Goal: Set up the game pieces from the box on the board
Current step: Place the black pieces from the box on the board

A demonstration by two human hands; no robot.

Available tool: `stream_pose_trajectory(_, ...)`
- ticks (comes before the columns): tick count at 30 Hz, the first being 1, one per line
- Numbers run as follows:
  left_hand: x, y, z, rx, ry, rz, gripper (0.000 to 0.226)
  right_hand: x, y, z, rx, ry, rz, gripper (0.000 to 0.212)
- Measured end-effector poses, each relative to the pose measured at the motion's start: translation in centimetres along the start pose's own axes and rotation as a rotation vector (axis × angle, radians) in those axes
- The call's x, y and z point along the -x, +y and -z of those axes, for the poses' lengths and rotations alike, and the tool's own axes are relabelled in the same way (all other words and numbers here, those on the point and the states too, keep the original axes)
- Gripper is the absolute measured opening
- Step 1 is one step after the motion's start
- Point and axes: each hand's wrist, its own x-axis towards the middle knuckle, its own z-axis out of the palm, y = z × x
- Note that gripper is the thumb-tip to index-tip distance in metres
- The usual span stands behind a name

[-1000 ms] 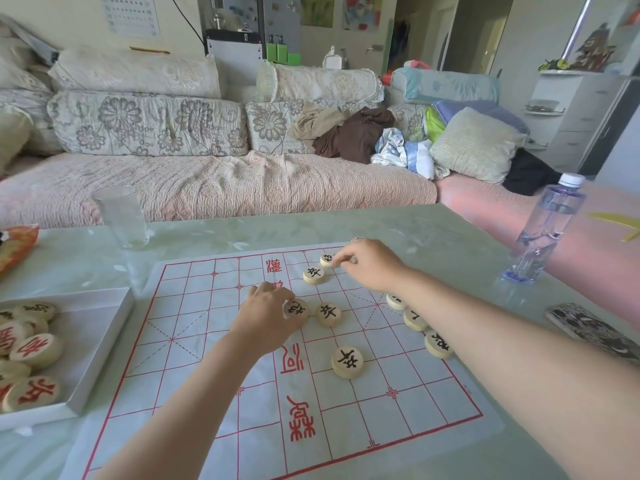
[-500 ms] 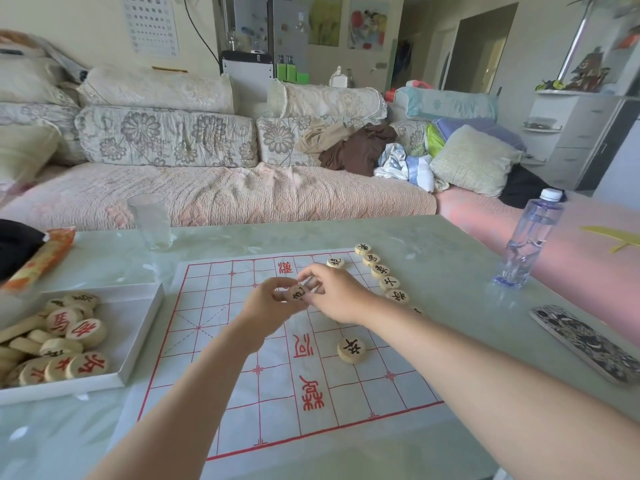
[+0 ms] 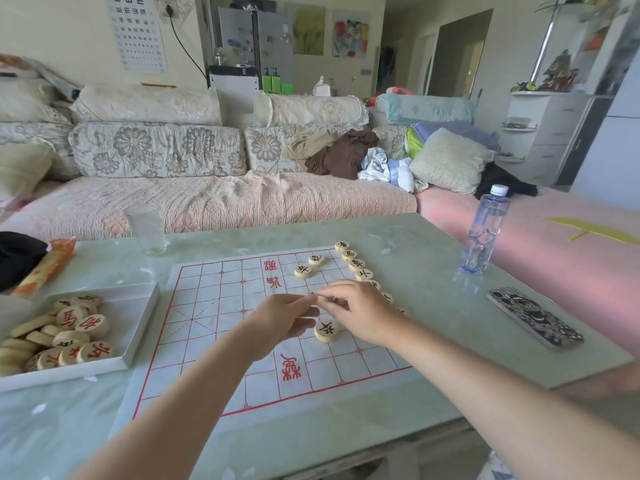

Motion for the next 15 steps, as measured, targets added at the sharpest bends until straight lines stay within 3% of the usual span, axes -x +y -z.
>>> stream_pose_trajectory(2, 0.3, -0.4, -1.3, -0.154, 0.007, -0.043, 0.020, 1.3, 1.0, 0.6, 0.053, -0.010, -0.027, 0.022)
stream_pose_trajectory(5, -0.2, -1.6, -1.8, -0.676, 0.129, -0.242, 0.025, 3.2, 2.4, 1.4, 0.132, -0.091, -0.070, 0.024)
stream_pose_trajectory(8, -0.5, -2.9, -1.5, -0.985, 0.087, -0.400, 0.032, 4.7, 3.4, 1.6, 0.216, -0.178, -0.080, 0.024)
stream_pose_trajectory(15, -0.9, -4.4, -1.2, -1.110, -0.036, -0.459, 0.033, 5.5, 3.1, 1.7, 0.453, -0.257, -0.036, 0.024)
